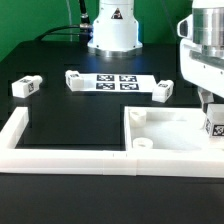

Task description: Assemble square table

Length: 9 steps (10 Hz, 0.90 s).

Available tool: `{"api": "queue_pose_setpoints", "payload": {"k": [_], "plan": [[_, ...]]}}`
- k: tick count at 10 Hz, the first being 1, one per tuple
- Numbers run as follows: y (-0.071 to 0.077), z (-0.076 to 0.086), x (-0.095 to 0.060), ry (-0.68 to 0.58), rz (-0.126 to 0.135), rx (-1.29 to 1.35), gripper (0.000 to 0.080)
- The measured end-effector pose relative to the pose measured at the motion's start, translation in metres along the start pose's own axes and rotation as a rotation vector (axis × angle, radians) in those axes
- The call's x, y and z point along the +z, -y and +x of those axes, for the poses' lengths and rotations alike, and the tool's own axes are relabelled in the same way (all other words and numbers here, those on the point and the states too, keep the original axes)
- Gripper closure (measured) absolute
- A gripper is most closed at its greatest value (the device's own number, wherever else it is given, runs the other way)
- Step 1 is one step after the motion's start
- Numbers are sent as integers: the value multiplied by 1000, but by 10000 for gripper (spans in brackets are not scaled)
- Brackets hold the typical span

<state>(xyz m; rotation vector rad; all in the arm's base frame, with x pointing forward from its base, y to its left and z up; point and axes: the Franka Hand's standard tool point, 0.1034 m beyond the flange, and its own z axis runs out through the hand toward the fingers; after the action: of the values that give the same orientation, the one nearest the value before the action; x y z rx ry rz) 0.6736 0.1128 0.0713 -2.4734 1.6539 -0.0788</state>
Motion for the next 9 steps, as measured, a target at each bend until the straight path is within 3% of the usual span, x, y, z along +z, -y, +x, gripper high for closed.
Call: {"api": "queue_pose_setpoints", "payload": {"k": [1, 4, 8, 9], "plan": [[-3, -1, 3, -4, 6, -173, 162], [-3, 0, 3, -4, 4, -343, 152], [1, 7, -4, -18, -39, -998, 151], [1, 6, -3, -14, -33, -891, 300]]}}
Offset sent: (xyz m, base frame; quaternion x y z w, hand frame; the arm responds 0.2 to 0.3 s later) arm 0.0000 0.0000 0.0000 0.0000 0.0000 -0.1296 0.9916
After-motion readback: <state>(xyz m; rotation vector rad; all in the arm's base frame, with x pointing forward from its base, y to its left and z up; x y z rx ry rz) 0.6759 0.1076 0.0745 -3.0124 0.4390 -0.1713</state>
